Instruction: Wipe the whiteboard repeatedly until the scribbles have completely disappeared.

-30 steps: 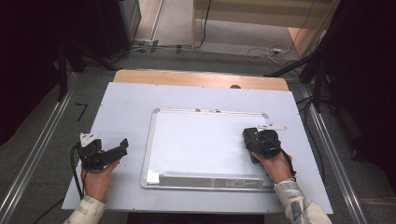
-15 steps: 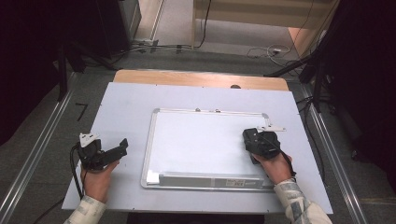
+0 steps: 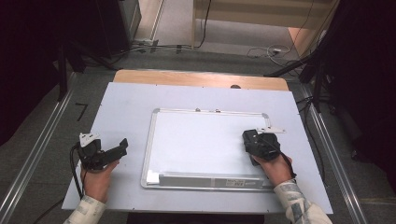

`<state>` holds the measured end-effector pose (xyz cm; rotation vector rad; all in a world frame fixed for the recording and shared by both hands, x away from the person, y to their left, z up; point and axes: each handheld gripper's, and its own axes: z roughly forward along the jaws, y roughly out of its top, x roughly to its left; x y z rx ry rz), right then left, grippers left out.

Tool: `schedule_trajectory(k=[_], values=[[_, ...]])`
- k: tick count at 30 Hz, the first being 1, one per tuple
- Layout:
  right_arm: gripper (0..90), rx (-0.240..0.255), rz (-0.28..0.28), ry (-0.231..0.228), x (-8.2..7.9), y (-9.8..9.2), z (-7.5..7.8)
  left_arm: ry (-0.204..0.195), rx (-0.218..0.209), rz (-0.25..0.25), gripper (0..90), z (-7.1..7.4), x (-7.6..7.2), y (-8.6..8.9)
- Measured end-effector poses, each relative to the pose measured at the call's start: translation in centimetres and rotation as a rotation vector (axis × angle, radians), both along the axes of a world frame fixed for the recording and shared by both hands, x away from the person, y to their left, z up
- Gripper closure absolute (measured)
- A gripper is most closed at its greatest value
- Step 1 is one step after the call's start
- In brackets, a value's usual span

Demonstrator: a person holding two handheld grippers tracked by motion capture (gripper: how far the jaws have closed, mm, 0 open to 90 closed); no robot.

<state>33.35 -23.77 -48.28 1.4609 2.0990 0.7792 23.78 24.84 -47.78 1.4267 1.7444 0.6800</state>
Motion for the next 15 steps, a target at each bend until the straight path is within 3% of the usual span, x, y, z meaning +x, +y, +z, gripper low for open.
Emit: schedule_trajectory(k=[4, 7, 15], values=[[37.3, 0.006, 0.003, -0.004, 0.4, 0.0, 0.0, 0.003, -0.003, 0.002, 1.9, -0.1, 0.0, 0.0], [37.3, 0.006, -0.033, 0.000, 0.9, -1.1, 0.0, 0.005, -0.005, 0.003, 1.9, -0.1, -0.2, 0.3], [37.4, 0.004, -0.022, 0.003, -0.1, -0.9, 0.0, 0.004, -0.008, 0.002, 1.9, -0.1, 0.0, 0.2]])
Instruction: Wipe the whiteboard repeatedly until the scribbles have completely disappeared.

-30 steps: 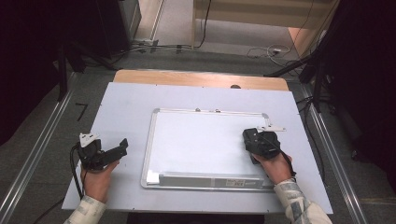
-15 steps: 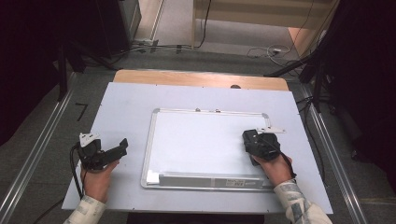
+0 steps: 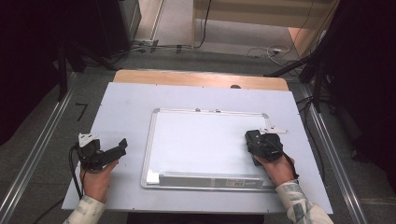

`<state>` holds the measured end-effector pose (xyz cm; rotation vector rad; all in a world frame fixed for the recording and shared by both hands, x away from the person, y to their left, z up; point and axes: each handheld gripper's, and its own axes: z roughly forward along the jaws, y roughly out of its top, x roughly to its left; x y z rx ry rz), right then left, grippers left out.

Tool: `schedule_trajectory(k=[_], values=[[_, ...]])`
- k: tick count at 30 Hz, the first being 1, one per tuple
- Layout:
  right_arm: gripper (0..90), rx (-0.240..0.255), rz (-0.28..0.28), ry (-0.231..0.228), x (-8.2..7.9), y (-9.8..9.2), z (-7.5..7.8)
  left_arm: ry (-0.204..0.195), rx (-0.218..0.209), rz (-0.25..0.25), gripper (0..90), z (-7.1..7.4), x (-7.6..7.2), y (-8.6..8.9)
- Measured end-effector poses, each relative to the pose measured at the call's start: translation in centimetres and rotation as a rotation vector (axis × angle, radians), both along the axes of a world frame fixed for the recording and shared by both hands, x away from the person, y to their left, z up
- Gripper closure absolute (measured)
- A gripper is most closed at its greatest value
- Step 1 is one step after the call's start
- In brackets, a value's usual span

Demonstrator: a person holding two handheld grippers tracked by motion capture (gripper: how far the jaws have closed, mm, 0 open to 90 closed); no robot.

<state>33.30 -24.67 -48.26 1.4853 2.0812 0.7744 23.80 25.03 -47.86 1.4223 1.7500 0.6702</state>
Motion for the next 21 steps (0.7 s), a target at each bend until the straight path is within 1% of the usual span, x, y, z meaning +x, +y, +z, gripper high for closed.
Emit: schedule_trajectory(k=[3, 5, 8, 12, 13, 15, 17, 21], values=[[37.3, -0.003, 0.019, -0.009, 0.2, 0.6, -0.1, 0.000, 0.002, -0.002, 1.9, 0.0, 0.1, -0.1], [37.2, -0.005, 0.013, -0.016, 0.7, 0.6, -0.1, 0.001, 0.004, -0.003, 1.9, 0.0, 0.0, -0.2], [37.2, -0.003, -0.011, -0.015, 1.1, -0.2, -0.1, -0.001, -0.001, 0.000, 1.9, 0.0, -0.1, 0.0], [37.2, -0.008, -0.020, -0.013, 0.3, -0.7, 0.0, 0.000, -0.010, 0.008, 1.9, -0.1, -0.1, 0.3], [37.2, -0.015, -0.016, -0.013, 0.1, -0.6, 0.0, 0.002, -0.011, 0.008, 1.9, -0.1, 0.0, 0.3], [37.2, -0.004, 0.002, -0.006, -0.1, 0.0, 0.0, 0.002, -0.008, 0.002, 1.9, -0.1, 0.0, 0.2], [37.2, -0.006, 0.029, -0.011, -0.2, 0.8, -0.1, 0.000, -0.006, 0.002, 1.9, 0.0, 0.0, 0.0], [37.0, -0.002, 0.033, -0.010, 0.8, 1.5, -0.1, 0.004, -0.004, 0.003, 1.9, 0.0, 0.0, 0.0]])
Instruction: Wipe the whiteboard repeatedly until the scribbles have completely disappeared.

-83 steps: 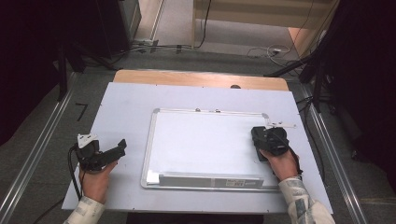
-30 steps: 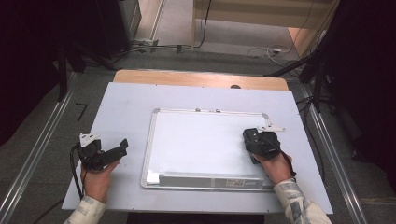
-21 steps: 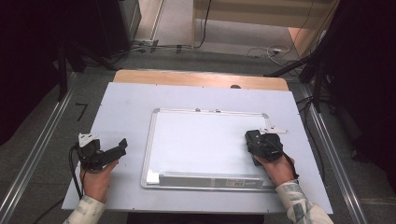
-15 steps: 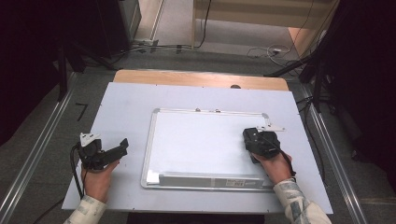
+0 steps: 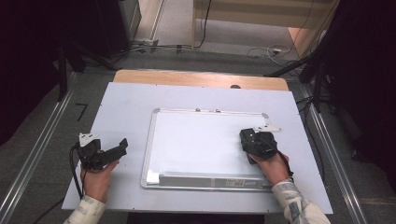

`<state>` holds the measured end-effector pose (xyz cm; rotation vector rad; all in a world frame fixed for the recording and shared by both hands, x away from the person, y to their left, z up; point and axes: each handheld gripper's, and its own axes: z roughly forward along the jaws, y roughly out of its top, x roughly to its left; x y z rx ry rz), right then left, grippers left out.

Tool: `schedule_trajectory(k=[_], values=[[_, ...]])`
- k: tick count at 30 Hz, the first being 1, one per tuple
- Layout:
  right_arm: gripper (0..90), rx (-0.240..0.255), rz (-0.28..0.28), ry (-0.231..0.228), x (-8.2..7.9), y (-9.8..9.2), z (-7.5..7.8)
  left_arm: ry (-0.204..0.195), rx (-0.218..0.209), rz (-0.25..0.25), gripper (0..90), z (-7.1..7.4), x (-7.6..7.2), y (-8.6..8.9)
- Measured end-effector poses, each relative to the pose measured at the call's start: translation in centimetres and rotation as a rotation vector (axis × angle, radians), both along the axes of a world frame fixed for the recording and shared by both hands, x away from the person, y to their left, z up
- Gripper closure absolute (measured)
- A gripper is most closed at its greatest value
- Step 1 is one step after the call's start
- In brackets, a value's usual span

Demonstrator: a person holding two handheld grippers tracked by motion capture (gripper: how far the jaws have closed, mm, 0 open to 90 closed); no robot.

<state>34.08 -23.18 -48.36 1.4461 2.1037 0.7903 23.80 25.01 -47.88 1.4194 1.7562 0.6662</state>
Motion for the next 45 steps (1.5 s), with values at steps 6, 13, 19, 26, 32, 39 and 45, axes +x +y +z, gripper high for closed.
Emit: schedule_trajectory(k=[6, 13, 19, 26, 32, 39, 45], values=[[36.7, 0.012, -0.053, -0.005, 2.4, -0.7, 0.0, -0.002, -0.008, 0.003, 1.9, -0.1, -0.2, 0.3], [36.5, 0.049, -0.119, 0.008, 4.3, -3.1, 0.1, -0.003, -0.010, 0.008, 1.9, 0.0, -0.3, 0.5], [36.7, 0.031, -0.111, 0.018, 3.4, -3.5, 0.2, 0.000, -0.013, 0.011, 1.9, -0.1, -0.2, 0.5], [36.7, 0.025, -0.048, 0.025, 0.7, -2.1, 0.1, 0.002, -0.007, 0.003, 1.9, 0.0, -0.1, 0.2], [36.6, 0.032, 0.004, 0.029, -0.2, -0.6, 0.1, 0.001, -0.006, -0.001, 1.9, -0.1, 0.0, 0.2], [36.5, 0.041, 0.010, 0.024, 0.6, 0.0, 0.0, 0.000, -0.004, -0.002, 1.9, 0.0, 0.0, 0.2], [36.7, 0.067, -0.054, 0.023, 1.9, -1.4, 0.1, -0.005, -0.012, 0.007, 1.9, 0.0, -0.2, 0.5]])
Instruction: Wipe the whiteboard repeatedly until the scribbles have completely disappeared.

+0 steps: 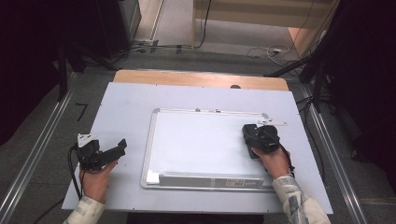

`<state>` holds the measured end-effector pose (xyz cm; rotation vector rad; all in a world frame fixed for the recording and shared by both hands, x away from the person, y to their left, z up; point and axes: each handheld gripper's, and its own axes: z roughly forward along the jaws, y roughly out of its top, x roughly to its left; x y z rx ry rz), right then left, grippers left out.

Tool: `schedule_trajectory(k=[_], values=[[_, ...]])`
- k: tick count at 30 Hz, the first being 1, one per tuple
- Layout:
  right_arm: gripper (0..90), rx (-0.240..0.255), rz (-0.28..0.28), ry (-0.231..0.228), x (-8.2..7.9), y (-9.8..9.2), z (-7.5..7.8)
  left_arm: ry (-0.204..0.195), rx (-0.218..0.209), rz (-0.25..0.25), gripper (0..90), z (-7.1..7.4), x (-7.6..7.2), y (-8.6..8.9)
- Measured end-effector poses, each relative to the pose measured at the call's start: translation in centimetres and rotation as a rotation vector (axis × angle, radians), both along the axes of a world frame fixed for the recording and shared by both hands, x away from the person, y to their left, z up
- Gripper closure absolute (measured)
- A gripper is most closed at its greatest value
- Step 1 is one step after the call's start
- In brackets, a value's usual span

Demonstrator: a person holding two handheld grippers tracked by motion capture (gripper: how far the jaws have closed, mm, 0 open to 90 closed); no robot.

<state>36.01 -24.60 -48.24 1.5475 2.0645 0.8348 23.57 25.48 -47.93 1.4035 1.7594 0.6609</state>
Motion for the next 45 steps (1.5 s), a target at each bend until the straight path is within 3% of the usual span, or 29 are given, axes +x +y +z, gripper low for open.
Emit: schedule_trajectory(k=[8, 12, 16, 32, 45], values=[[36.9, 0.017, -0.039, 0.011, -0.4, -1.6, 0.3, -0.003, -0.002, 0.002, 1.9, 0.1, 0.0, 0.1], [36.8, 0.060, -0.049, -0.036, -1.1, -2.2, 1.5, -0.001, 0.001, 0.000, 1.9, 0.1, 0.1, 0.0], [36.8, 0.068, -0.045, -0.043, -2.2, -2.5, 2.2, -0.001, -0.001, -0.001, 1.9, 0.1, 0.1, 0.1], [36.8, 0.074, -0.087, -0.065, -5.7, -3.7, 2.7, -0.003, -0.001, 0.007, 1.9, 0.1, -0.2, 0.2], [36.7, 0.064, -0.107, -0.035, -7.4, -3.8, 2.1, -0.003, 0.000, 0.005, 1.9, 0.1, -0.2, 0.1]])
